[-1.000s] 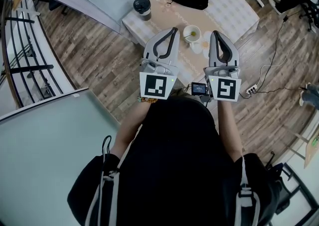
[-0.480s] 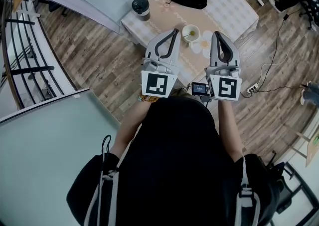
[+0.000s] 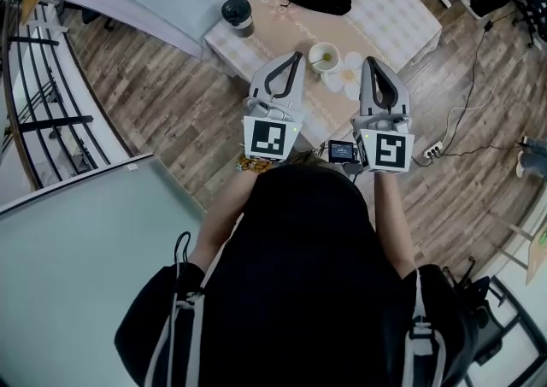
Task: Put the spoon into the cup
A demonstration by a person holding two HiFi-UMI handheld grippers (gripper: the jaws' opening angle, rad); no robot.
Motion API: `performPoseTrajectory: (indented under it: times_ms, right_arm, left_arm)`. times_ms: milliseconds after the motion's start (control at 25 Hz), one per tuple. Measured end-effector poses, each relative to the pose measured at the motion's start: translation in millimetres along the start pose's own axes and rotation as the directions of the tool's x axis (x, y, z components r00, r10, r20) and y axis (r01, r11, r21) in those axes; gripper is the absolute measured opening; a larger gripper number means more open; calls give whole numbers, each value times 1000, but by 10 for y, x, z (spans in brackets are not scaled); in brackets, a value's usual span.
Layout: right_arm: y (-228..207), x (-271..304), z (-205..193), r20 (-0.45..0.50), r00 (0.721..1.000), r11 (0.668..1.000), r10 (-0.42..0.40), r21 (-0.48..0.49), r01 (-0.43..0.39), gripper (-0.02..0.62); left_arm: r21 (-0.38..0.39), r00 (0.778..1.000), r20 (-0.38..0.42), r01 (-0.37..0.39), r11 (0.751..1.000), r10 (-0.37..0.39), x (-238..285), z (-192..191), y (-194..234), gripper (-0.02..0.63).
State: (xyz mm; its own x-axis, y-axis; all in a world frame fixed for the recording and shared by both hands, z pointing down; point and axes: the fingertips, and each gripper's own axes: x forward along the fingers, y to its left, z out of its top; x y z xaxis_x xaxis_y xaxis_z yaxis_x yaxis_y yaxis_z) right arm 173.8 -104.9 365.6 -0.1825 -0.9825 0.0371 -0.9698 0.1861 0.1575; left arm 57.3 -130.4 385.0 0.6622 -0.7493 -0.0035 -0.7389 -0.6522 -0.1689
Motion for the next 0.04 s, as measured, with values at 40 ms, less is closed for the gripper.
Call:
performPoseTrajectory:
  times_ms: [40]
  right_arm:
    - [-5,-9,-16,-3,1000,1000,5,3,-5,5]
  left_arm:
    - [2,1000,-7,0,1000,0,2,-35,-7,18]
